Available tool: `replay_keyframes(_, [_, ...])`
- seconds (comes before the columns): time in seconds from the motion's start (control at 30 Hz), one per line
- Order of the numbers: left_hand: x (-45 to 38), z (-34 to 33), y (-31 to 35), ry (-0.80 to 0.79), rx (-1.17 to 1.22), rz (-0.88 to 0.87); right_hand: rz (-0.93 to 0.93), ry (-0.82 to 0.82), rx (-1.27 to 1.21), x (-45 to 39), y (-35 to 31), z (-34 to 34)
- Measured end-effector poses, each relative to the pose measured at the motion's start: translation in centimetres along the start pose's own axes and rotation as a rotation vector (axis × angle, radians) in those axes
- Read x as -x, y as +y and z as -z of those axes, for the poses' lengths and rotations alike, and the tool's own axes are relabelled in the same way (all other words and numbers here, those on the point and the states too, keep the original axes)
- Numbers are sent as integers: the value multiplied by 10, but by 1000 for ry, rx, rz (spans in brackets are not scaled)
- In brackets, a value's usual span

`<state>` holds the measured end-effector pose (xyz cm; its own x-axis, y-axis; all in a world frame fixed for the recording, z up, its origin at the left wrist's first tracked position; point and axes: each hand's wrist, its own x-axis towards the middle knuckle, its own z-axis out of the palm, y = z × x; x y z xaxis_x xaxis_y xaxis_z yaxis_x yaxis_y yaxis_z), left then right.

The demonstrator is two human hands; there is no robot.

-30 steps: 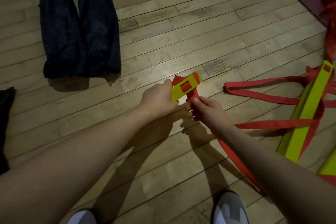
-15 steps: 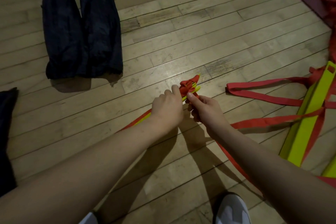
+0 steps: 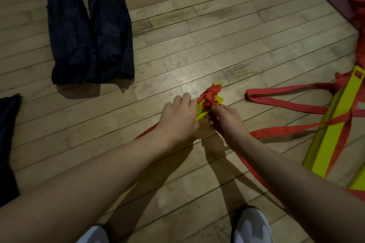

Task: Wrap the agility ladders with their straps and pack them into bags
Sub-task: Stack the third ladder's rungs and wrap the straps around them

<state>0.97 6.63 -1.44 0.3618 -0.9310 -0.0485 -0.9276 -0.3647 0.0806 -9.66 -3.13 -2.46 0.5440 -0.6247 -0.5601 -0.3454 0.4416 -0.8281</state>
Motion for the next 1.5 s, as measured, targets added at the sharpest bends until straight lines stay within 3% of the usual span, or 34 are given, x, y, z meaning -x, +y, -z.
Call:
replay_keyframes(0.1, [5, -6, 1, 109, -28, -62, -46, 28, -52, 0, 0, 0])
replay_keyframes(0.27, [7, -11, 5, 114, -69, -105, -34, 20, 10, 3, 1, -1])
replay_keyframes(0.4, [7, -11, 4, 131, -18, -123, -14, 124, 98, 4, -1, -7])
replay_keyframes(0.5, [2, -6, -1, -63, 151, -55, 8, 145, 69, 6, -1, -8])
replay_keyframes(0.63, [-11, 3, -14, -363, 700, 223, 55, 100, 57, 7, -5, -8])
replay_keyframes(0.73, [-16, 9, -27, -549, 830, 179, 59, 80, 46, 8, -7, -7])
replay_keyframes(0.83, [-15, 15, -34, -581, 925, 173, 59, 73, 44, 7, -9, -4])
replay_keyframes(1.0, [-10, 4, -30, -518, 958, 210, 90, 89, 54, 2, -9, -2])
replay_keyframes(1.2, [-10, 2, -22, -361, 803, 236, 126, 146, 103, 1, -6, -4])
replay_keyframes(1.3, [-9, 3, -24, -278, 713, 269, 142, 45, 216, 4, -5, -1])
replay_keyframes(1.5, [-11, 7, -26, -188, 353, 319, 71, -196, 214, 6, 1, 5])
